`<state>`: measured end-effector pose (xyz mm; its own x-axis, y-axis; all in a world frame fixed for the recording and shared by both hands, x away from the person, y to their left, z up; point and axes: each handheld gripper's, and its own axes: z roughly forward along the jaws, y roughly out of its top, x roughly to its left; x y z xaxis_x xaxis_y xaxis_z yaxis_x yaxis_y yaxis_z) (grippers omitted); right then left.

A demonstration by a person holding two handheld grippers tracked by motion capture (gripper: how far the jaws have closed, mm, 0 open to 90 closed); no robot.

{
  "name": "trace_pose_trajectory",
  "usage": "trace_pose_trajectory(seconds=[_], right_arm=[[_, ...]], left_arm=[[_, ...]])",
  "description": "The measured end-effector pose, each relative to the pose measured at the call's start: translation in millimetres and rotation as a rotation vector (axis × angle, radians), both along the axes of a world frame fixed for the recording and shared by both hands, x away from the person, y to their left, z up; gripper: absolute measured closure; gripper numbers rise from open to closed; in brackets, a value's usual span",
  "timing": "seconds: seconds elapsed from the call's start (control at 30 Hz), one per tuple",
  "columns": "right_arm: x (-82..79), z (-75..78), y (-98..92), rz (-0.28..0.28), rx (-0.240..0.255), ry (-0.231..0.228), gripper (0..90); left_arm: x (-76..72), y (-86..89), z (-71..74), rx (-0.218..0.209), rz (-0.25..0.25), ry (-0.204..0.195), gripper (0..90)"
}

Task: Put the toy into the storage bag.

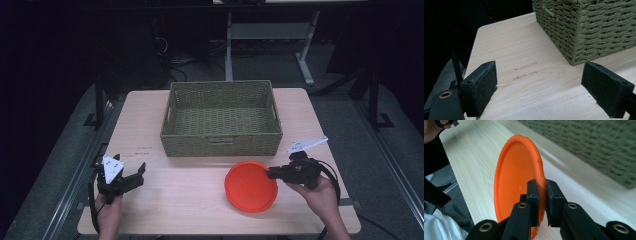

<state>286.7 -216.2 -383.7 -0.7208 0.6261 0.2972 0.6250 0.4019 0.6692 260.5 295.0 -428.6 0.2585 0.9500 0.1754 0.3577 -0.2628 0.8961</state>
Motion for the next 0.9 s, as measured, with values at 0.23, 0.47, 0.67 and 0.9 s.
trace_pose_trajectory(seconds=[0.23, 0.47, 0.67, 0.9], right_arm=[[0.2, 21.7, -7.9, -0.008, -0.02, -0.022, 82.3], [4.2, 39.6, -11.7, -0.026, -0.038, -0.039, 82.2], [9.0, 58.7, -16.8, -0.044, -0.052, -0.06, 82.2], [15.3, 71.3, -20.5, -0.044, -0.058, -0.069, 82.3]], left_arm=[[-0.1, 0.2, -0.2, 0.001, 0.002, 0.0, 12.7], [0.2, 2.0, -0.3, -0.002, 0.007, -0.002, 12.7], [-0.1, 3.0, 0.2, -0.008, 0.015, 0.004, 12.7], [-0.1, 3.3, 0.4, -0.001, 0.015, 0.007, 12.7]])
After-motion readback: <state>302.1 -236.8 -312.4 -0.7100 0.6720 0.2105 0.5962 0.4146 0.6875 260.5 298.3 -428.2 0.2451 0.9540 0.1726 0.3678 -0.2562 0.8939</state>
